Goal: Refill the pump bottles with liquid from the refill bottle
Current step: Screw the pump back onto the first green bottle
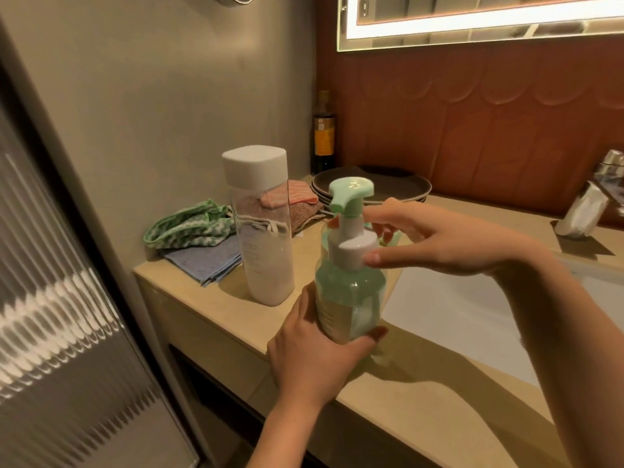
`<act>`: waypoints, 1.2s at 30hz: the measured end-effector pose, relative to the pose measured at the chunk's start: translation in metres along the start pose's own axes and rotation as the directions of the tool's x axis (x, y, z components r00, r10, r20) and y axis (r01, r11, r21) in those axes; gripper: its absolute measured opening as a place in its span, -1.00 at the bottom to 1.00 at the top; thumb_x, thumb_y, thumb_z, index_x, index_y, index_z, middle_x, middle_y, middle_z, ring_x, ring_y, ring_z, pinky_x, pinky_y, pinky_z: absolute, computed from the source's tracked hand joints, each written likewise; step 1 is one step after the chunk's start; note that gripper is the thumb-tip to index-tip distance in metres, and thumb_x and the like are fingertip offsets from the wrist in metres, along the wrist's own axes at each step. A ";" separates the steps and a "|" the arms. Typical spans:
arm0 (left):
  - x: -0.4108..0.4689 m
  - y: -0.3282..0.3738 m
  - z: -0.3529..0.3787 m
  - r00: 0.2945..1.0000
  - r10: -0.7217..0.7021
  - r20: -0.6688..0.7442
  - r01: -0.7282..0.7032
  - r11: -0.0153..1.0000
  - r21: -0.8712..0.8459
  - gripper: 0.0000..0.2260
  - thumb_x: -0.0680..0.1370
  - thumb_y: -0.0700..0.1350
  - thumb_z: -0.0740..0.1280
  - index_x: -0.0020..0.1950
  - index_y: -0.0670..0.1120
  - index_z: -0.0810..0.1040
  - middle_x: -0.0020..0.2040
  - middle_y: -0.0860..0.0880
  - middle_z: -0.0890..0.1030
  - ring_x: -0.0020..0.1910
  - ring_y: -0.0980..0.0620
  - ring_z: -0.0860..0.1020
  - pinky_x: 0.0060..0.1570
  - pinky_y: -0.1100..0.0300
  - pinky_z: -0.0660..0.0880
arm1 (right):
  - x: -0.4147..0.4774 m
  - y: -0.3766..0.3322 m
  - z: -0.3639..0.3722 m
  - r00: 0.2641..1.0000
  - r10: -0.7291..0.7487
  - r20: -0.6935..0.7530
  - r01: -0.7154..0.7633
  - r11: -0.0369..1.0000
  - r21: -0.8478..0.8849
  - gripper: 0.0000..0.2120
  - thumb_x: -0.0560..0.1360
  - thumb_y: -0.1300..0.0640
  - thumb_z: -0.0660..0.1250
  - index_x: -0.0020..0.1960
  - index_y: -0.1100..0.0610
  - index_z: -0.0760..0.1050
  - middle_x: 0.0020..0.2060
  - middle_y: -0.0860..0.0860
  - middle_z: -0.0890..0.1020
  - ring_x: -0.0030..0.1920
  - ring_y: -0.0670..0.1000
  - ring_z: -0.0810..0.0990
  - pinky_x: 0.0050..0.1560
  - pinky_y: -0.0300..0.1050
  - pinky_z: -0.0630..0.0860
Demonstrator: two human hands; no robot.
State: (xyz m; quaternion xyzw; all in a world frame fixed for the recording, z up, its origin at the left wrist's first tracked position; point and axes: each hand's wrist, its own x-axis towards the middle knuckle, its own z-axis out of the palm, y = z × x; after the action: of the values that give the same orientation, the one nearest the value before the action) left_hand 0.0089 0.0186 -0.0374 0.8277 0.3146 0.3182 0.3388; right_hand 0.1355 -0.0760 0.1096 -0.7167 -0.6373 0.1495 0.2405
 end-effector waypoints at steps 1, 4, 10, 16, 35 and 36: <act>0.000 0.001 -0.001 1.000 -0.002 0.004 0.002 1.000 0.002 -0.20 0.02 0.50 0.20 0.19 0.18 0.35 -0.12 0.27 0.40 -0.11 0.18 0.38 -0.05 0.20 0.35 | 0.000 0.001 -0.001 1.000 -0.006 -0.021 0.006 1.000 -0.010 -0.63 0.35 -0.19 0.28 0.15 -0.35 0.36 0.05 -0.32 0.50 0.05 -0.24 0.44 0.08 -0.26 0.40; 0.000 0.002 -0.001 0.999 -0.020 0.034 0.019 0.999 0.037 -0.23 0.11 0.46 0.31 0.22 0.12 0.37 -0.03 0.21 0.44 0.02 0.11 0.44 0.06 0.15 0.37 | 0.007 0.003 0.003 0.989 -0.033 -0.143 0.034 0.999 0.004 -0.61 0.27 -0.17 0.38 0.07 -0.12 0.49 -0.10 -0.28 0.52 -0.11 -0.36 0.45 -0.17 -0.46 0.33; 0.000 0.000 0.002 0.998 -0.044 0.034 0.044 0.999 0.016 -0.17 0.06 0.48 0.28 0.21 0.08 0.37 0.09 0.12 0.52 0.11 0.05 0.48 0.12 0.09 0.42 | 0.012 0.003 0.010 0.986 0.032 -0.163 -0.034 0.999 -0.012 -0.42 0.21 -0.31 0.30 0.19 -0.16 0.40 -0.01 -0.31 0.48 -0.05 -0.34 0.44 -0.14 -0.40 0.35; 0.000 -0.001 0.003 1.000 -0.017 0.002 0.016 0.999 0.046 -0.17 0.04 0.51 0.18 0.19 0.09 0.37 0.02 0.15 0.51 0.05 0.06 0.50 0.05 0.09 0.45 | 0.002 -0.001 0.002 0.997 -0.031 -0.077 0.032 0.999 0.014 -0.63 0.38 -0.16 0.34 0.17 -0.16 0.47 0.03 -0.30 0.55 0.04 -0.29 0.47 -0.03 -0.41 0.39; 0.001 0.000 0.001 1.000 -0.011 0.004 0.011 0.999 -0.044 -0.17 0.01 0.49 0.23 0.26 0.28 0.29 -0.05 0.35 0.43 0.02 0.16 0.46 0.07 0.09 0.45 | 0.020 0.005 0.014 0.964 0.076 -0.257 -0.066 0.997 0.046 -0.29 0.08 -0.35 0.39 0.13 -0.03 0.44 -0.02 -0.14 0.55 -0.02 -0.14 0.51 -0.04 -0.23 0.47; 0.001 -0.001 0.001 1.000 -0.021 0.004 0.021 0.998 -0.054 -0.15 0.00 0.49 0.24 0.26 0.28 0.29 -0.04 0.35 0.44 0.05 0.14 0.48 0.08 0.07 0.45 | 0.021 0.004 0.016 0.961 0.092 -0.260 -0.088 0.996 0.027 -0.28 0.06 -0.39 0.36 0.12 -0.06 0.42 0.00 -0.16 0.53 0.00 -0.15 0.50 -0.01 -0.21 0.47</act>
State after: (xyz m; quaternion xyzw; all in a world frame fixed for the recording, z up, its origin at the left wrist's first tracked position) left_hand 0.0105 0.0194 -0.0383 0.8154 0.3142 0.3216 0.3647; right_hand 0.1337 -0.0534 0.0963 -0.7567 -0.5655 0.0693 0.3207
